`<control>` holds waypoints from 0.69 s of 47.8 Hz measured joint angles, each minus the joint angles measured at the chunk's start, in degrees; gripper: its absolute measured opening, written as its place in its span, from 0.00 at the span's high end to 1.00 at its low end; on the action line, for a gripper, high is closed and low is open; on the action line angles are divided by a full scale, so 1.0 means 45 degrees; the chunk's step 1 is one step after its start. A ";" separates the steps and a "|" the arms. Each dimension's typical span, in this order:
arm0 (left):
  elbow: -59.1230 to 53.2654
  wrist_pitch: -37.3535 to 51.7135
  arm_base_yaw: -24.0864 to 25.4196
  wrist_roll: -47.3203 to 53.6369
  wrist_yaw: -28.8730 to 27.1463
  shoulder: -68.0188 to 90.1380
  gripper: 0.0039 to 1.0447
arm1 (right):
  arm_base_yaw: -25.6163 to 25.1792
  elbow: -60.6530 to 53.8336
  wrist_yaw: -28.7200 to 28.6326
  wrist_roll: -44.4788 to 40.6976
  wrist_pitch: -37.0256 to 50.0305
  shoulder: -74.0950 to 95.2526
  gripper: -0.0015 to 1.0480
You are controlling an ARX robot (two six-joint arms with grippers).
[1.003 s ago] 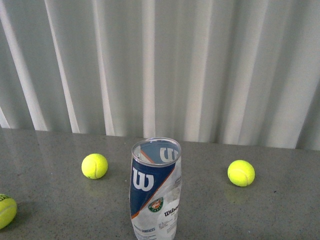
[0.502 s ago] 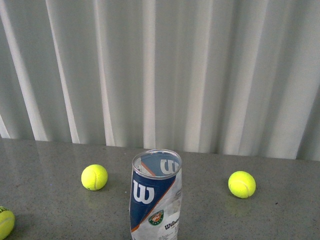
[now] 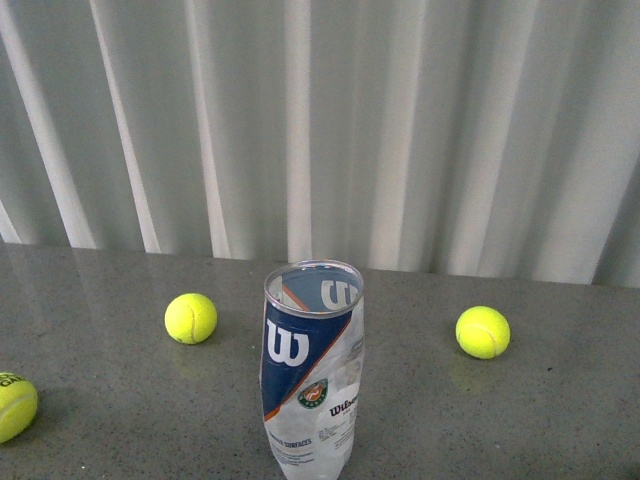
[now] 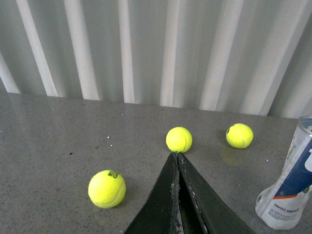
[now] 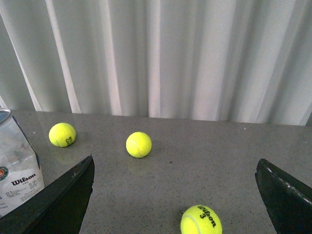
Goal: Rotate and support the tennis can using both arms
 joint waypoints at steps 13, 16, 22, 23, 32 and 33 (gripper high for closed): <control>-0.0005 -0.1651 0.0000 0.0000 0.0010 -0.1787 0.97 | 0.0000 0.0000 0.0000 0.0000 0.0000 0.0000 0.07; -0.0005 -0.2035 0.0000 0.0000 0.0010 -0.2127 0.97 | 0.0000 0.0000 0.0000 0.0000 0.0000 0.0000 0.07; -0.0005 -0.2647 0.0000 0.0005 0.0010 -0.2744 0.97 | 0.0000 0.0000 0.0000 0.0000 0.0000 0.0000 0.07; -0.0005 -0.2749 0.0000 0.0000 0.0010 -0.2851 0.97 | 0.0000 0.0000 0.0000 0.0000 0.0000 0.0000 0.07; -0.0005 -0.3541 0.0000 0.0000 0.0010 -0.3653 0.97 | 0.0000 0.0000 0.0000 0.0000 0.0000 0.0000 0.07; -0.0005 -0.3623 0.0000 0.0000 0.0010 -0.3735 0.97 | 0.0000 0.0000 0.0000 0.0000 0.0000 0.0000 0.07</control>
